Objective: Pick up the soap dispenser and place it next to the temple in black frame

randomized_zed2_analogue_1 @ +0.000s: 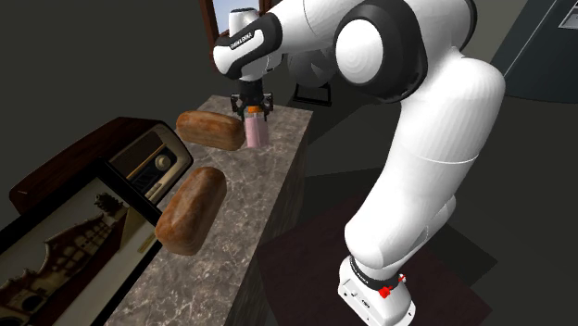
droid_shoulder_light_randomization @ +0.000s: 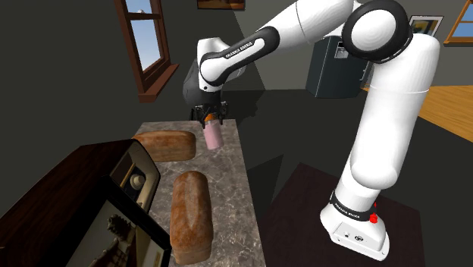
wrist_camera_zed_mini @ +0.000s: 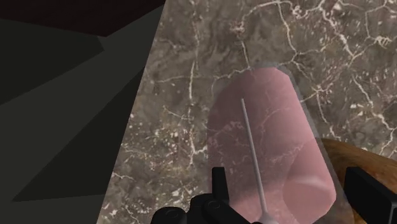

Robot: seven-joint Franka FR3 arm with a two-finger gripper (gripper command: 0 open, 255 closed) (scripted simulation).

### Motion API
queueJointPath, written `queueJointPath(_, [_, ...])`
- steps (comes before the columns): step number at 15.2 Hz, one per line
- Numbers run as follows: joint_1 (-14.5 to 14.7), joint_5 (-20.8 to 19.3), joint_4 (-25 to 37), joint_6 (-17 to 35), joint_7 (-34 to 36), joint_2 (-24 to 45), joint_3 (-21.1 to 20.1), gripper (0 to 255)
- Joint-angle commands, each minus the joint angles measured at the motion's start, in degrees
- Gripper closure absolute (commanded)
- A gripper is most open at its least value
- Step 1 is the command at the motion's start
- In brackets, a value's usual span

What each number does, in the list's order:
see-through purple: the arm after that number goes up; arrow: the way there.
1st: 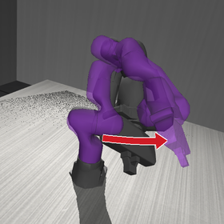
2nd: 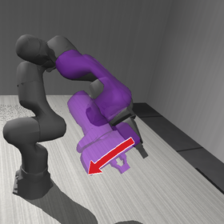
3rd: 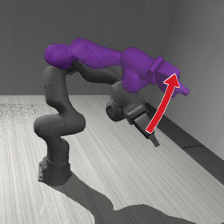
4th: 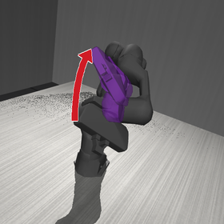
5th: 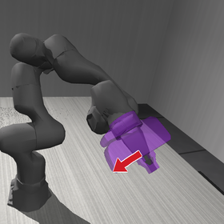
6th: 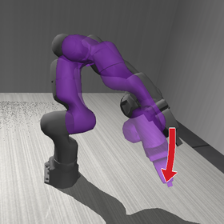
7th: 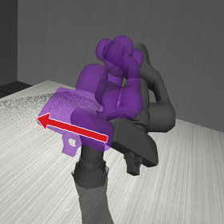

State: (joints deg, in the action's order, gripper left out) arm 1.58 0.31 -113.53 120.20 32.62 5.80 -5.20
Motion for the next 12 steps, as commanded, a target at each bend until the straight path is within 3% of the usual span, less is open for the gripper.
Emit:
queueJointPath(1, [0.0, 0.1, 0.9, -1.6, 0.0, -0.7, 0.0, 255])
queueJointPath(12, [-0.1, 0.2, 6.9, -9.7, -0.1, -2.8, 0.0, 255])
